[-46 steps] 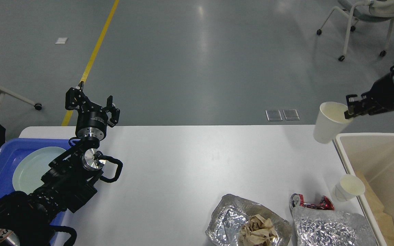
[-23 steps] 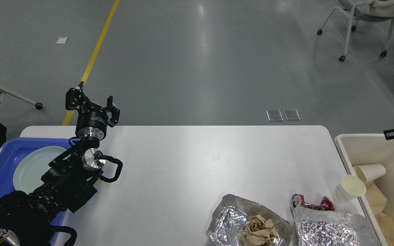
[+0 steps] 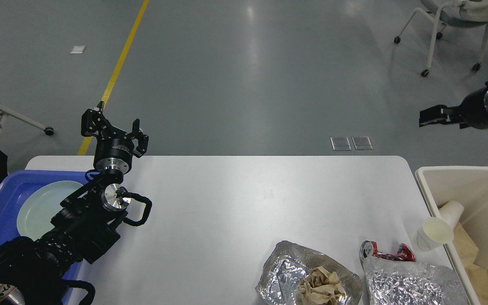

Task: Tidy desktop
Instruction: 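Lower the right gripper to the small cup beside the bin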

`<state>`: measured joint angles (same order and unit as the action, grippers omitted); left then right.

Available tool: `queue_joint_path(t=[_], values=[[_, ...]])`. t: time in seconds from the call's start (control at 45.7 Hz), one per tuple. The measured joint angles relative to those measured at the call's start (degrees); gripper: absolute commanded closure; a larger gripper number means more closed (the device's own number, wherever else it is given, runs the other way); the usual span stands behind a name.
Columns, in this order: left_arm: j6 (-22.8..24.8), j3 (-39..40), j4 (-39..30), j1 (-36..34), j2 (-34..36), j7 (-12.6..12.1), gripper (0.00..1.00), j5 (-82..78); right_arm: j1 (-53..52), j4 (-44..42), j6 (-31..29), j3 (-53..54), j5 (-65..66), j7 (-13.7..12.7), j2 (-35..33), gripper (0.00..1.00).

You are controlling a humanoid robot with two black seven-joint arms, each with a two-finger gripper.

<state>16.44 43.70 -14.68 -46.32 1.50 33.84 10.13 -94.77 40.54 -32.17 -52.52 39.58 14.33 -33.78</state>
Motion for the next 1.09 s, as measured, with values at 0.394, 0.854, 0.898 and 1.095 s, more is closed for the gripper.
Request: queue_joint_path(t=[0.394, 0.854, 0.898, 1.095], values=[[0.00, 0.02, 0.00, 0.00, 0.00, 0.00, 0.00, 0.00, -32.27, 23.50, -21.95, 0.63, -6.82, 0.08, -5.56, 0.01], [0.00, 0.00, 0.00, 0.00, 0.00, 0.00, 0.00, 0.00, -34.34, 28.34, -22.83, 8.47, -11.21, -2.75, -7.84, 0.02], [0.00, -0.01, 0.00, 0.00, 0.00, 0.00, 0.00, 0.00, -30.50, 27.88, -22.83, 8.27, -8.94, -3.12, -7.78, 0.02], [0.00, 0.02, 0.00, 0.00, 0.00, 0.00, 0.00, 0.00, -8.93, 19.67, -20.34, 7.70, -0.65, -3.87, -5.34, 0.02]])
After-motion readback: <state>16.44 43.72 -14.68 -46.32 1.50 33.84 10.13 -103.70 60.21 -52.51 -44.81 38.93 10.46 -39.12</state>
